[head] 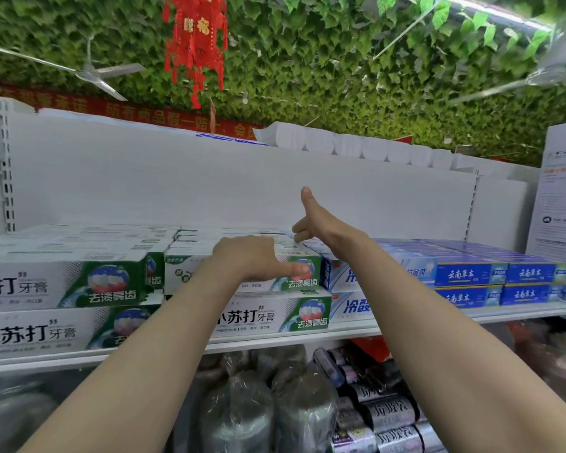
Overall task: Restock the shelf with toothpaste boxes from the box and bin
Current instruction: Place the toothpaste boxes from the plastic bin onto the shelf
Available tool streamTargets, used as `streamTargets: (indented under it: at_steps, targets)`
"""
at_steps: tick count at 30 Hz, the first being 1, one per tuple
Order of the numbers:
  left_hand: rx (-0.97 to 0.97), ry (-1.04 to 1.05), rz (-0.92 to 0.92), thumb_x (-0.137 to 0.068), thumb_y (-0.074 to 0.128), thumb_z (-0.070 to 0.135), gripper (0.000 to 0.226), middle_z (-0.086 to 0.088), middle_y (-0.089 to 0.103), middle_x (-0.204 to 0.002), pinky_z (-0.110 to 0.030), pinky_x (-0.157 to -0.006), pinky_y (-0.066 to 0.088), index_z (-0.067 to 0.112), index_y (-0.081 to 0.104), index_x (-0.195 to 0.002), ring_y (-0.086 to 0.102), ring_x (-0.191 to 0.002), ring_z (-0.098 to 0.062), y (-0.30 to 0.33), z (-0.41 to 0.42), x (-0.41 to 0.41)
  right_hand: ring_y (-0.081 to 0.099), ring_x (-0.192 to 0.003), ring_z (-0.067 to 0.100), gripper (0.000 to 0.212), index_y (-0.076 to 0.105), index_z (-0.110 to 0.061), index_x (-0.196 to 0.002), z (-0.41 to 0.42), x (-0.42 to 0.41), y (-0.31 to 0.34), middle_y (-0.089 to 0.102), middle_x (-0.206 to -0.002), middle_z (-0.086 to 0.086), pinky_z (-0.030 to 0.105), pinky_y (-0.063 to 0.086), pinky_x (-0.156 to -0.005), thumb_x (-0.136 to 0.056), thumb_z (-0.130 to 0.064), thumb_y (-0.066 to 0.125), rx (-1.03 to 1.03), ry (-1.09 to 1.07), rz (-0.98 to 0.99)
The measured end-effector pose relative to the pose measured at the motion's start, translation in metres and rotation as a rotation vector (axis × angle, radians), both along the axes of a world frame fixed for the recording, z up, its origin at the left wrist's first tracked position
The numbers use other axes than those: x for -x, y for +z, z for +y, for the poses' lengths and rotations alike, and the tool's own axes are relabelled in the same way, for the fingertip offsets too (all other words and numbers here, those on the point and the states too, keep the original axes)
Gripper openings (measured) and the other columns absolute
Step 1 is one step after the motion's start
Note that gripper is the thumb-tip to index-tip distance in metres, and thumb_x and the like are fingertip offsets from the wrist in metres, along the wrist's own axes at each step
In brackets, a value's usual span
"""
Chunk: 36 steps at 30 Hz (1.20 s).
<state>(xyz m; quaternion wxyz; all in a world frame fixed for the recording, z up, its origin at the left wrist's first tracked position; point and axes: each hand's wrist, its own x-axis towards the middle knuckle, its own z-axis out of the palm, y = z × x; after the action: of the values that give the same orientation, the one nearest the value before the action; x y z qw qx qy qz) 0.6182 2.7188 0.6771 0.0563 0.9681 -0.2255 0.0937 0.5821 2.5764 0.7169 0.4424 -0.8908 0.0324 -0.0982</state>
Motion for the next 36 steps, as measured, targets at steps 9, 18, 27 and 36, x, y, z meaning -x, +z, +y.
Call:
streamTargets:
  at_steps: [9,18,27,36]
  targets:
    - [0.015,0.046,-0.056,-0.059,0.035,0.103,0.099,0.007,0.063,-0.122,-0.035,-0.076,0.040,0.027,0.056,-0.119,0.059,-0.111,-0.020,-0.003,-0.002,0.002,0.023,-0.151,0.026,0.088,0.023,-0.009,-0.159,0.000,-0.011,-0.006,0.025,-0.164,0.013,0.045,0.016,-0.119,-0.098,-0.072,0.007,0.023,-0.035,0.057]
    - [0.029,0.049,-0.073,-0.076,0.008,0.095,0.104,0.001,0.055,-0.142,-0.040,-0.086,0.040,0.025,0.051,-0.140,0.053,-0.127,-0.025,-0.004,-0.004,-0.001,0.030,-0.147,0.024,0.083,0.035,-0.006,-0.153,-0.009,-0.003,-0.009,0.039,-0.156,0.009,0.041,0.024,-0.106,-0.101,-0.067,0.013,0.040,-0.036,0.042]
    - [0.044,0.049,-0.022,-0.079,-0.003,0.089,0.106,-0.003,0.057,-0.139,-0.042,-0.089,0.038,0.022,0.058,-0.134,0.053,-0.126,-0.026,0.001,-0.007,0.001,0.023,-0.149,0.030,0.081,0.042,-0.010,-0.150,-0.008,-0.008,0.001,0.044,-0.151,0.013,0.059,0.015,-0.115,-0.101,-0.068,0.015,-0.074,-0.057,0.070]
    - [0.058,0.132,-0.111,-0.076,0.007,0.093,0.101,-0.006,0.065,-0.121,-0.037,-0.080,0.038,0.019,0.064,-0.115,0.059,-0.111,-0.028,-0.004,-0.009,0.004,0.028,-0.143,0.033,0.085,0.065,-0.002,-0.120,-0.012,-0.027,0.003,0.067,-0.099,0.017,0.054,0.012,-0.116,-0.095,-0.074,0.029,-0.190,-0.061,0.044]
